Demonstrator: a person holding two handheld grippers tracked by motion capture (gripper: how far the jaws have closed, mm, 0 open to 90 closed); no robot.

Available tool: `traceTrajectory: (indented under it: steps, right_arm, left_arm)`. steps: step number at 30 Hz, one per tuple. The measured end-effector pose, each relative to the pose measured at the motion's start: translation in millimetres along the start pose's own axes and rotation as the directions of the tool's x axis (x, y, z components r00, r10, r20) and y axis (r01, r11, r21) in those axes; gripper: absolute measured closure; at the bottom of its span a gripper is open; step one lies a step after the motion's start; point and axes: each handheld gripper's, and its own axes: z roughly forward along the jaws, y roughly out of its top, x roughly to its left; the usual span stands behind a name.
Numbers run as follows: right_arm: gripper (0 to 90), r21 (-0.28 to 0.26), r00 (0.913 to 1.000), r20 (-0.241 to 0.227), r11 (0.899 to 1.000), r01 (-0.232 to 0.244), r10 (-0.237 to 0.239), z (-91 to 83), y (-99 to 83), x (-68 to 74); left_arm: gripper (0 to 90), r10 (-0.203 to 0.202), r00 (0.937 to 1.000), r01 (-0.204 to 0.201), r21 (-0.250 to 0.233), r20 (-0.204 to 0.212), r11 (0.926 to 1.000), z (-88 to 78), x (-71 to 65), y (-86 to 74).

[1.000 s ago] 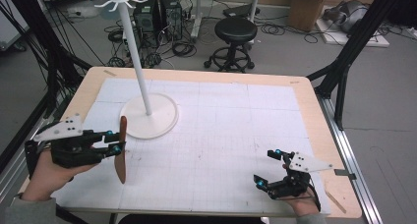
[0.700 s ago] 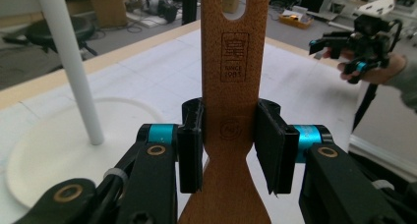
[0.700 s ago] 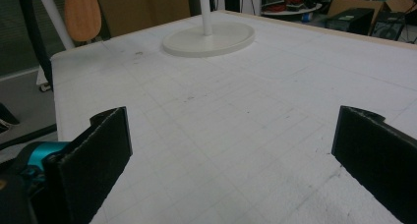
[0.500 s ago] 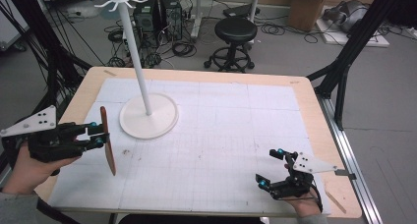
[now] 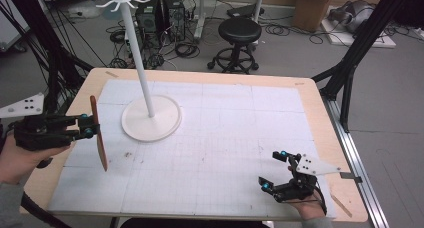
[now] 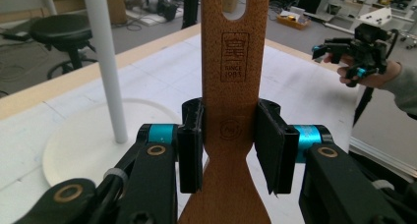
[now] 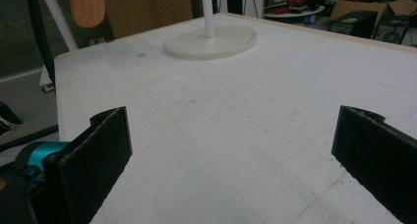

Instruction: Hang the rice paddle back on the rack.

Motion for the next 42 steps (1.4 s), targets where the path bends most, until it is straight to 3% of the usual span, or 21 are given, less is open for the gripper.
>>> traceTrajectory:
  steps: [8, 17, 28, 33, 37, 42]
  right_arm:
    - [0.3, 0.021, 0.9999, -0.010, 1.000, 0.004, -0.004, 3.9, -0.9, 0.6]
    - [0.3, -0.003, 0.9999, -0.010, 1.000, -0.010, 0.010, 1.1, -0.9, -0.9]
    - [0.3, -0.013, 0.9997, -0.011, 1.000, -0.023, 0.023, 0.6, -1.9, -3.7]
    - [0.3, -0.019, 0.9998, -0.002, 1.000, -0.018, 0.018, -2.6, -1.5, -4.6]
    - [0.3, -0.015, 0.9996, -0.002, 1.000, -0.027, 0.027, -3.5, -2.3, -5.7]
    - [0.3, -0.001, 0.9998, -0.010, 1.000, -0.017, 0.017, -0.1, -2.3, -5.1]
  left_arm:
    - [65.0, -0.030, 0.9996, 0.030, -0.008, -0.002, 0.9995, 3.0, 6.0, 11.7]
    - [65.1, -0.036, 0.9989, 0.034, -0.040, -0.031, 0.9986, -3.9, 13.7, 34.9]
    - [65.0, -0.008, 0.9976, 0.006, -0.036, -0.069, 0.9993, -4.3, 19.4, 66.7]
    - [65.0, -0.014, 0.9968, 0.008, -0.065, -0.078, 0.9979, -0.2, 18.8, 77.5]
    - [65.0, -0.001, 0.9962, -0.003, -0.050, -0.088, 0.9987, 1.1, 19.6, 88.4]
    - [65.0, -0.037, 0.9925, 0.030, -0.058, -0.117, 0.9978, -0.4, 25.6, 98.4]
